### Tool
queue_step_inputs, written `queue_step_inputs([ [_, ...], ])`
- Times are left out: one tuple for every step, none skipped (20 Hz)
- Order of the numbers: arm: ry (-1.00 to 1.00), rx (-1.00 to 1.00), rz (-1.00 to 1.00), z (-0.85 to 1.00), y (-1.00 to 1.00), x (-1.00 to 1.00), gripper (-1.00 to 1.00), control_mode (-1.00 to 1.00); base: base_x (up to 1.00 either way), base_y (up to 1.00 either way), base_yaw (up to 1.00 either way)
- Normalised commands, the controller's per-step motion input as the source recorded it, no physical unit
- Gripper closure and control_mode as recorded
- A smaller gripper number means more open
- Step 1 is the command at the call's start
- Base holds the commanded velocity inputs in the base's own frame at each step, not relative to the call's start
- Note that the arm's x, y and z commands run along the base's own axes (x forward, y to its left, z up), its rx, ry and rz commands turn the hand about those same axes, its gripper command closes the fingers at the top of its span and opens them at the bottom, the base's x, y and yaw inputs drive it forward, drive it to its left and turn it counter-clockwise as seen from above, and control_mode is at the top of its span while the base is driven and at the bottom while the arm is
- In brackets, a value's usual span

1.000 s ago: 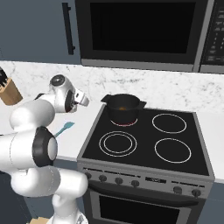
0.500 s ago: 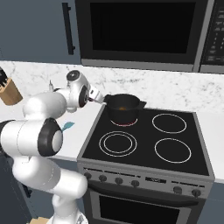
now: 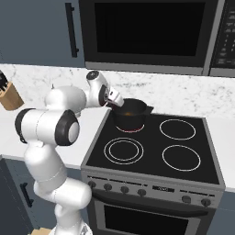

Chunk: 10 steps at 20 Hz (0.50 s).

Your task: Put the mushroom and bell pepper in the pot. Retrieve the spatula and lightly stir the vegetables in the pot.

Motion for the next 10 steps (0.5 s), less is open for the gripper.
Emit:
queue_step_inputs([
  [0.06, -0.07, -0.08, -0.27, -0.44, 0.42, 1.00, -1.00, 0.00, 0.00, 0.00],
  [0.06, -0.08, -0.08, -0.31, -0.41, 0.43, 1.00, -1.00, 0.00, 0.00, 0.00],
  [0.05, -0.09, -0.08, -0.40, -0.36, 0.42, 1.00, -1.00, 0.00, 0.00, 0.00],
  [0.05, -0.10, -0.08, -0.44, -0.34, 0.41, 1.00, -1.00, 0.00, 0.00, 0.00],
  [0.07, -0.10, -0.07, -0.46, -0.33, 0.42, 1.00, -1.00, 0.00, 0.00, 0.00],
  [0.07, -0.09, -0.06, -0.46, -0.33, 0.44, 1.00, -1.00, 0.00, 0.00, 0.00],
  [0.06, -0.08, -0.06, -0.44, -0.33, 0.45, 1.00, -1.00, 0.00, 0.00, 0.00],
  [0.05, -0.04, -0.07, -0.36, -0.37, 0.46, 1.00, -1.00, 0.00, 0.00, 0.00],
  [0.07, -0.02, -0.07, -0.27, -0.38, 0.44, 1.00, -1.00, 0.00, 0.00, 0.00],
  [0.07, 0.00, -0.07, -0.18, -0.40, 0.45, 1.00, -1.00, 0.00, 0.00, 0.00],
])
